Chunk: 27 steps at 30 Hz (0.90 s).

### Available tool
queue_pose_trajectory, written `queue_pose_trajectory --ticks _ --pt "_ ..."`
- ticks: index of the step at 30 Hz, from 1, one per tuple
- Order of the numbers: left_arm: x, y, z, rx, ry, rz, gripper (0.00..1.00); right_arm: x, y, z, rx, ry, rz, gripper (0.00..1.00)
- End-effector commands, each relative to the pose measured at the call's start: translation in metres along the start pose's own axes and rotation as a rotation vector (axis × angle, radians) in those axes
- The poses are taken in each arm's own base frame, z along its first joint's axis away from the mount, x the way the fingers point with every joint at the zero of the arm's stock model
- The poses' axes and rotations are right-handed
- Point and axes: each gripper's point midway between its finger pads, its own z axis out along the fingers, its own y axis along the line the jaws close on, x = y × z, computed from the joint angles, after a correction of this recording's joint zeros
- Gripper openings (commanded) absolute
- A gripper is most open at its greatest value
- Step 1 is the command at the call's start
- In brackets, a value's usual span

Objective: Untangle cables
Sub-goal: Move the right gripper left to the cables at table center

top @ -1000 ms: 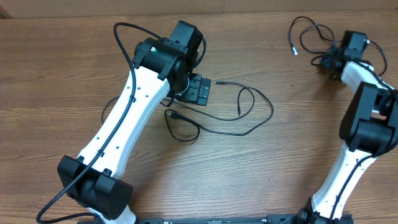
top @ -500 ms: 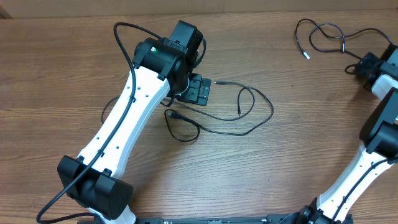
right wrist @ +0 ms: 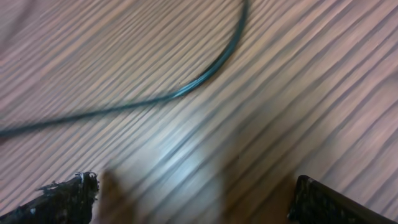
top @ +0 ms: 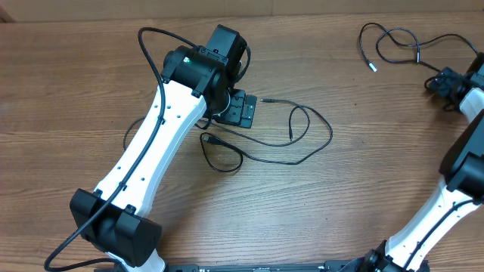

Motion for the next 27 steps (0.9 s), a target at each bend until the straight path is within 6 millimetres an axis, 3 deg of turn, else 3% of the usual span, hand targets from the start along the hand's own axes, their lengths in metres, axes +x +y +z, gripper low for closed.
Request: queue_pose_trajectory --ticks 1,2,5,11,15,27 --pt "0.000 -0.002 -0.002 0.009 -0.005 0.011 1.00 -0.004 0.058 -0.043 -0.267 0.031 0.013 1.00" --pt "0.000 -0.002 -0.002 0.009 -0.005 0.011 1.00 -0.018 0.081 -0.075 -0.368 0.004 -0.004 1.00" --pt "0.000 -0.002 -0.002 0.009 -0.005 0.011 1.00 -0.031 0.114 -0.123 -0.502 -0.019 -0.039 1.00" --pt "0.000 -0.002 -0.002 0.009 -0.005 0.011 1.00 -0.025 0.163 -0.203 -0.667 -0.004 -0.109 1.00" --pt "0.000 -0.002 -0.002 0.009 -0.005 0.011 1.00 0.002 0.186 -0.227 -0.692 0.075 -0.149 1.00" --pt "0.000 -0.002 -0.002 0.009 -0.005 0.011 1.00 0.108 0.236 -0.255 -0.701 0.374 -0.311 1.00"
